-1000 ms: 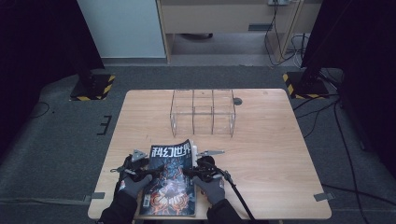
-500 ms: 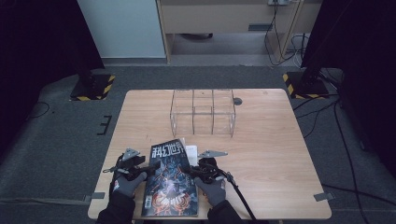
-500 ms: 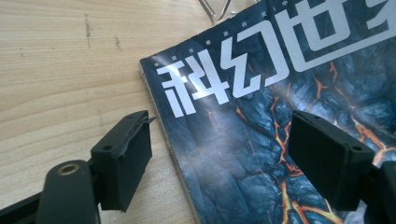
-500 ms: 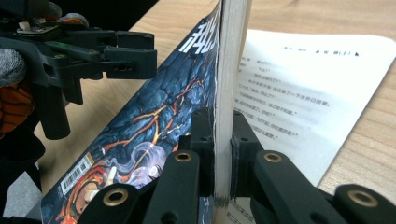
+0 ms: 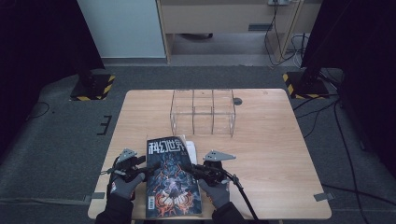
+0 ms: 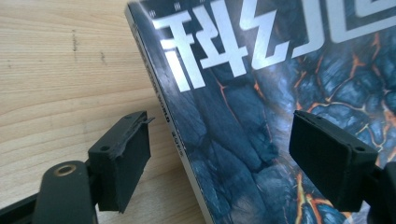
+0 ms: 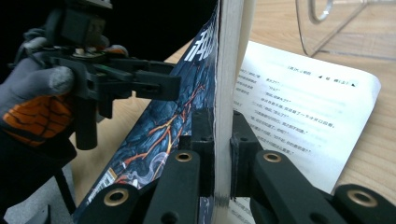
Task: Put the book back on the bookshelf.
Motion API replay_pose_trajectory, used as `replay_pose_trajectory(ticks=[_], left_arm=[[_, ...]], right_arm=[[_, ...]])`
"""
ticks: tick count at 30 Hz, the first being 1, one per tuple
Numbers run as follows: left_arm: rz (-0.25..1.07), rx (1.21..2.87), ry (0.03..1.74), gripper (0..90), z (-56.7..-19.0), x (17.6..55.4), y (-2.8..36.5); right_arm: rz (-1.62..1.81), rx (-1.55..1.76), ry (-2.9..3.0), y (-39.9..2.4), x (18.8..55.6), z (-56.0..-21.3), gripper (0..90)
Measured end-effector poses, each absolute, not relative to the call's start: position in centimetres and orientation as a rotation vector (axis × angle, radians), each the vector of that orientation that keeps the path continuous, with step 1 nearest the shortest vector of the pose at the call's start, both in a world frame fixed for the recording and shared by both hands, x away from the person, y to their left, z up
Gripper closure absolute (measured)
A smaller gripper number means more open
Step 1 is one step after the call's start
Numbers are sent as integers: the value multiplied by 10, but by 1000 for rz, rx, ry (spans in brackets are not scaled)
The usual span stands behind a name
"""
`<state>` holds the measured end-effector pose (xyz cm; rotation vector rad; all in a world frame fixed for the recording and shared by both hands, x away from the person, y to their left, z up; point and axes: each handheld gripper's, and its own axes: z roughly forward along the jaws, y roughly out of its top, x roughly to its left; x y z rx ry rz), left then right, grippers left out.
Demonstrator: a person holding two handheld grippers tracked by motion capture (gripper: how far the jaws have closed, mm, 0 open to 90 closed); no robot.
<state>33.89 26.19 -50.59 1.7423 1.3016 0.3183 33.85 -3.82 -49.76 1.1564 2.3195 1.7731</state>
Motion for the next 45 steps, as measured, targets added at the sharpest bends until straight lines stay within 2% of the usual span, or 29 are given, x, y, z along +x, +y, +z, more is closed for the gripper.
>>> replay_pose_trajectory(ticks=[15, 32, 41, 43, 44, 45], left_arm=[[197, 1739, 1239, 157, -512, 344, 254], [182, 1664, 1192, 239, -495, 334, 253], [195, 1681, 1187, 324, -493, 332, 249], [155, 1700, 1184, 373, -494, 333, 246], [166, 1712, 1188, 430, -494, 332, 242], [193, 1718, 1183, 427, -493, 331, 239]], right_arm=[[1803, 1077, 2318, -39, 336, -495, 840], [1761, 1119, 2289, -46, 341, -496, 838], [1767, 1132, 2277, -49, 343, -498, 838], [1773, 1127, 2276, -49, 344, -498, 838], [1786, 1123, 2274, -49, 344, -498, 838], [1795, 1119, 2272, -48, 344, -497, 838]])
